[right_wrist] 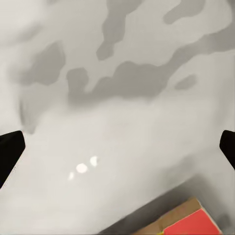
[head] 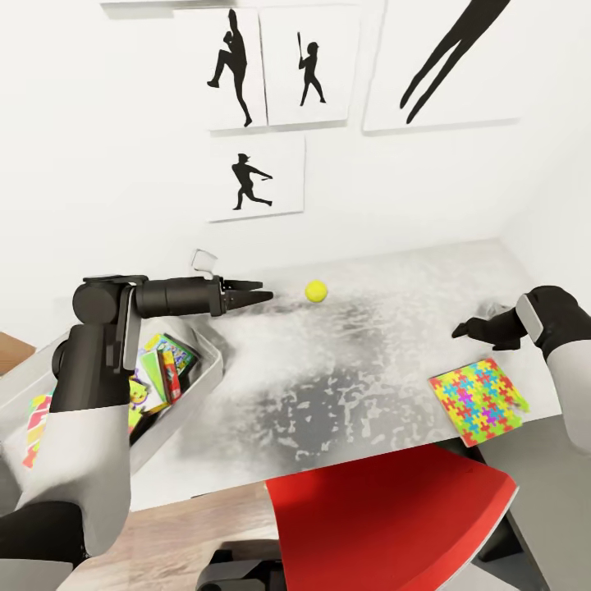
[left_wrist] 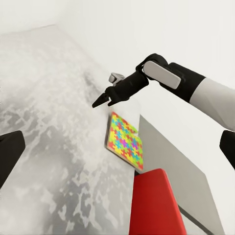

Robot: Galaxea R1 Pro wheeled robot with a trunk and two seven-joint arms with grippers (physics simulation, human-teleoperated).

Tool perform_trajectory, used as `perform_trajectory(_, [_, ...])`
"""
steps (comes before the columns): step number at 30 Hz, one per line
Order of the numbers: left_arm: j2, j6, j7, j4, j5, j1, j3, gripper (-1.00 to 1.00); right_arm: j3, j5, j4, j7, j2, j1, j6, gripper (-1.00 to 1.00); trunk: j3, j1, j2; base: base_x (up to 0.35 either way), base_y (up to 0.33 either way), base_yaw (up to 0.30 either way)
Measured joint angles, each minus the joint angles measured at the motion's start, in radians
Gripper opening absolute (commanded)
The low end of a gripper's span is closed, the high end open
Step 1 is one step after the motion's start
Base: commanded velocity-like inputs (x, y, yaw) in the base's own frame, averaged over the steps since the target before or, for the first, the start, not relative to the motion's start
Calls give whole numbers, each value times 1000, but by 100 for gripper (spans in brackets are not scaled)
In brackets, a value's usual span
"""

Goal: Put all the toys in the child's room - the three board games (two on the bed and one on the table), the two jigsaw puzzles on the table, and the tennis ball on the table - inside the toy box on the table in the child's room.

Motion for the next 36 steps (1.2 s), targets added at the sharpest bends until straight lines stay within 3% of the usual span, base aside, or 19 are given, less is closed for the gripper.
perform_trajectory(22, [0, 0, 0, 0, -1, 0, 0, 100, 0, -6, -3, 9, -2, -1, 0, 100, 0, 0, 0, 0, 9, 0])
perform_trajectory(29, [1, 0, 0, 0, -1, -1, 0, 100, 0, -7, -9, 68, -24, -1, 0, 100, 0, 0, 0, 0, 0, 0])
perform_trajectory(36, [1, 0, 1, 0, -1, -2, 0, 100, 1, -5, -14, 169, -58, -1, 0, 100, 0, 0, 0, 0, 0, 0])
